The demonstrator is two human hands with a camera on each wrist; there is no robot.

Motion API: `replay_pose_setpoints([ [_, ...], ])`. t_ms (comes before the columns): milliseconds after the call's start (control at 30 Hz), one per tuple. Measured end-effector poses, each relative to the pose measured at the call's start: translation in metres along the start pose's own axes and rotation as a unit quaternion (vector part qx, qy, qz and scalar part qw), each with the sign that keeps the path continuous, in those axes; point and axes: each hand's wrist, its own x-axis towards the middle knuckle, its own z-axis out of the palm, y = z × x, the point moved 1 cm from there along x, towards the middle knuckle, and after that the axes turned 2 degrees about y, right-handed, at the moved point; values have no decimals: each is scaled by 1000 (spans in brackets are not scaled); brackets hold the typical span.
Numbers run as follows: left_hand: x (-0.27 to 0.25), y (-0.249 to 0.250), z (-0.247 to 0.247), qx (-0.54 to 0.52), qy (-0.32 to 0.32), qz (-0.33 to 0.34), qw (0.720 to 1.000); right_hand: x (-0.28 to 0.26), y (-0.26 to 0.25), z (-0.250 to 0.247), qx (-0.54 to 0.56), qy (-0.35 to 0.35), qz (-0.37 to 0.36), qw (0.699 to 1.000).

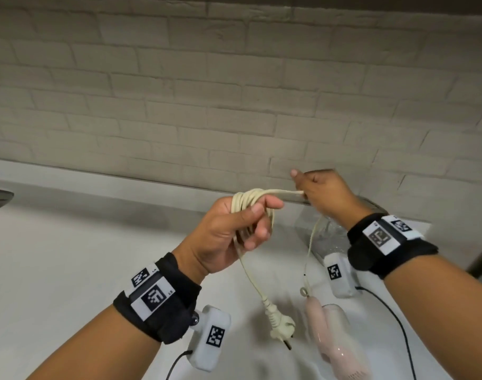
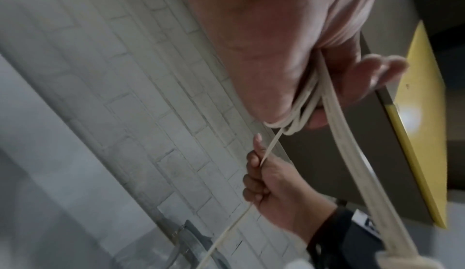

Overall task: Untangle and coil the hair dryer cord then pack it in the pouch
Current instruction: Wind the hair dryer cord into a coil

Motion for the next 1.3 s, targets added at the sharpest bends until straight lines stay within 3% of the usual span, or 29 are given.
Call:
replay_pose_setpoints([
  [133, 10, 3, 3, -120, -15, 33, 992, -15, 9, 33, -19, -66, 17, 997],
  [233, 18, 3, -1, -146, 11, 59, 987, -31, 4, 45, -30, -86, 19, 996],
  [433, 31, 12, -22, -106, 91, 92, 986, -73, 3, 68, 46, -119, 40, 991],
  [600, 36, 23, -47, -88, 205, 102, 969, -111, 5, 62, 52, -201, 28, 978],
  [733, 39, 23, -53, 66, 262, 102, 958, -123, -4, 43, 30, -246, 24, 968],
  [900, 41, 18, -56, 292, 214, 60, 930, -124, -24, 11, 9, -268, 4, 963],
  [1100, 32, -1, -42, 512, 26, -79, 855, -109, -38, -32, 37, -239, -31, 970],
  [1300, 20, -12, -16, 407, 2, -121, 905, -76, -25, -45, 119, -122, -12, 985],
])
